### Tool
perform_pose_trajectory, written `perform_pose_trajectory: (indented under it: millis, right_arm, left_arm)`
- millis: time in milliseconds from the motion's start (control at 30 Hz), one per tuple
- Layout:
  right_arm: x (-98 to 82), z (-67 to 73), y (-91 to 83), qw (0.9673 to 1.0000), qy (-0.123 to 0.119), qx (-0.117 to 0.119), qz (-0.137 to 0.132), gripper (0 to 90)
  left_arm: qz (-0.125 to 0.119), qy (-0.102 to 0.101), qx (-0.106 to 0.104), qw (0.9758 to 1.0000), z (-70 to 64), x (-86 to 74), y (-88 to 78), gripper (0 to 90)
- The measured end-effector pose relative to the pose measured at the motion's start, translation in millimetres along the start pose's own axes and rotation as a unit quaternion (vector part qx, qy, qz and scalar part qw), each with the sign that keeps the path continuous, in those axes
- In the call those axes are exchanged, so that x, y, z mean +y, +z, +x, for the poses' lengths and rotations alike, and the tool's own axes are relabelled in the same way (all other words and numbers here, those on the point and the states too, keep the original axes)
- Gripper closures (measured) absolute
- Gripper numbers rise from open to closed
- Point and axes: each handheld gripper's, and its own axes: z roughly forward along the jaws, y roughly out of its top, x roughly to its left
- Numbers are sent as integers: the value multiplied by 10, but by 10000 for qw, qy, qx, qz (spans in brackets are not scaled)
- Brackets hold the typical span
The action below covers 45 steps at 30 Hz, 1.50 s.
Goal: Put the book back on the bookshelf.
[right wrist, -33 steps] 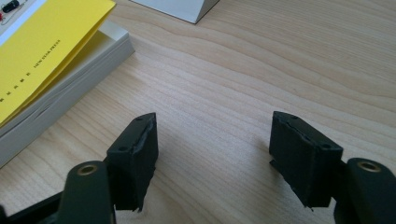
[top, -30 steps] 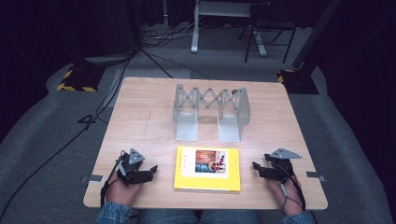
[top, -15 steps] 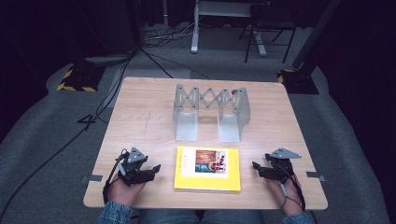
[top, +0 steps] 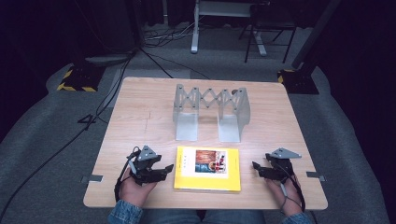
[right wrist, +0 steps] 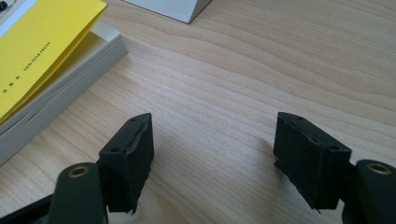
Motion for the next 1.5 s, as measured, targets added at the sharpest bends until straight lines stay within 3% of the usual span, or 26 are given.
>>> perform_pose_trajectory:
  millis: [133, 400, 500, 667, 900, 1033, 1267, 1500]
  right_arm:
    - [0, 1, 0, 10000, 5, -10, 0, 287]
    - [0, 2, -1, 10000, 3, -8, 4, 287]
    - [0, 2, -1, 10000, 2, -9, 3, 288]
    - [0, 2, -1, 10000, 2, -8, 4, 287]
    - [0, 3, -1, 10000, -1, -12, 3, 287]
    - [0, 3, -1, 10000, 1, -14, 3, 287]
    - [-2, 5, -3, 10000, -4, -23, 2, 288]
    - [-2, 6, -4, 10000, 2, -25, 3, 288]
  left_arm:
    - [104, 107, -28, 9999, -65, 41, 114, 360]
    - [175, -160, -285, 9993, -80, 78, 285, 341]
    - [313, -212, -398, 9985, -92, 89, 357, 326]
    - [558, -197, -421, 9974, -118, 93, 453, 312]
    - [725, -181, -463, 9961, -163, 89, 519, 297]
    - [725, -201, -444, 9962, -166, 91, 511, 301]
    - [594, -66, -339, 9976, -224, 106, 464, 318]
    - [465, -106, -456, 9978, -238, 127, 397, 354]
